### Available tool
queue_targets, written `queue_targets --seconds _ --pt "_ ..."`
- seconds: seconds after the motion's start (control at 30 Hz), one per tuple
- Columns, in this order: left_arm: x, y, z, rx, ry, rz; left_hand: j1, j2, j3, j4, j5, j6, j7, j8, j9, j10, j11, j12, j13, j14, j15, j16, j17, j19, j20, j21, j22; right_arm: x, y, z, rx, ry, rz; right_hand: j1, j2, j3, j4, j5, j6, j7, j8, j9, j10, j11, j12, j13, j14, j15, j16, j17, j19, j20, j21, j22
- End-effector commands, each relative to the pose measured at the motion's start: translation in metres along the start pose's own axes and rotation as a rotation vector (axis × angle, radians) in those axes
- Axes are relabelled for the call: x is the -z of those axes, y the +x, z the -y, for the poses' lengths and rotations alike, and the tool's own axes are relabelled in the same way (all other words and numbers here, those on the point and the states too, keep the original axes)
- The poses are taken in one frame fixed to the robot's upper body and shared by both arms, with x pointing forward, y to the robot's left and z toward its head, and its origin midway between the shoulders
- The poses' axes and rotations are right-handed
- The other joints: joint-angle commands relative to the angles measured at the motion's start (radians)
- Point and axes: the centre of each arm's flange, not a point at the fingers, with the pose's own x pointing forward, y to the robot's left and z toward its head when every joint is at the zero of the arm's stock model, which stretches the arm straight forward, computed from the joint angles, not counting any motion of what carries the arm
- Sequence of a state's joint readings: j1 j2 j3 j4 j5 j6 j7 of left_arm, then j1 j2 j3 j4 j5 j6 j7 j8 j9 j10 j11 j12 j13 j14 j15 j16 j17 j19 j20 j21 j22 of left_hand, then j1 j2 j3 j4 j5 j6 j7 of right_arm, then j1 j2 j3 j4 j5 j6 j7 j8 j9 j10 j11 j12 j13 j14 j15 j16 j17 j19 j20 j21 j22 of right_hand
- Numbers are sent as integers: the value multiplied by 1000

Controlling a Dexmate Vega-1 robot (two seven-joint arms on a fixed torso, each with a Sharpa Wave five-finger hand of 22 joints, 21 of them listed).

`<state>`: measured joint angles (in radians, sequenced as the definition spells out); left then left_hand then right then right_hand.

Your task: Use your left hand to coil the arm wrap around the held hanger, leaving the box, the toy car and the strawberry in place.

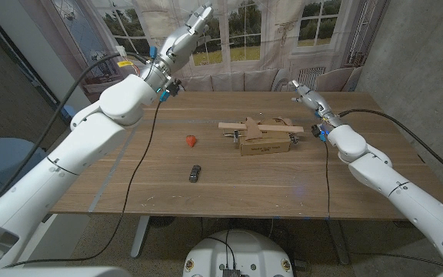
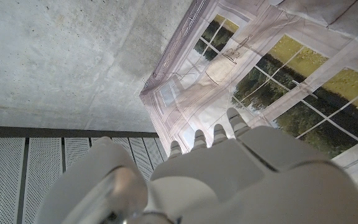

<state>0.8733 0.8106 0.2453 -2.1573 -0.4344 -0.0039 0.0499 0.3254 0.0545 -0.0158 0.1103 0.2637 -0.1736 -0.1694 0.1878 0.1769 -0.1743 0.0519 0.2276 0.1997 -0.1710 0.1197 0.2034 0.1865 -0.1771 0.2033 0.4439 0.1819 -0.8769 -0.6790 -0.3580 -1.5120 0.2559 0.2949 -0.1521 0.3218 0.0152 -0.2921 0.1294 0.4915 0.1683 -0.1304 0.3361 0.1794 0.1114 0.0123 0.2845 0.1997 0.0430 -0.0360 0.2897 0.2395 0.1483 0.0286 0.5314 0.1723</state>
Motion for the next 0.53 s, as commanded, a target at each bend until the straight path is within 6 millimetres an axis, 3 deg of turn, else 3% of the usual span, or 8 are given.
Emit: queue_targets --seconds 0.03,0.3,0.53 --pt "12 -15 14 21 -55 -41 -2 8 -8 2 7 -139 -13 5 0 -157 5 2 2 -172 -3 0 -1 -262 5 1 3 -3 -20 33 199 157 108 10 4 6 -4 -6 18 -1 -9 2 17 -4 -2 -2 8 -10 -7 -6 5 -5 -7 -1" --pt "30 -25 29 27 -95 -75 -2 8 -9 1 8 -142 -12 2 0 -160 5 -1 2 -177 -2 -4 -1 -263 7 -2 3 4 -34 42 274 261 142 24 13 8 -10 -15 39 1 -15 2 32 -7 -6 -6 -8 -21 -27 -24 -20 -23 -31 -2" --pt "57 -53 49 38 -136 -136 -3 10 -11 1 10 -157 -9 -4 0 -176 7 -8 1 -189 2 -9 0 -280 7 -15 3 -3 -50 39 275 257 154 32 17 9 -13 -20 46 12 -22 2 44 0 -8 -7 0 -20 -32 -33 -5 -18 -33 -2"
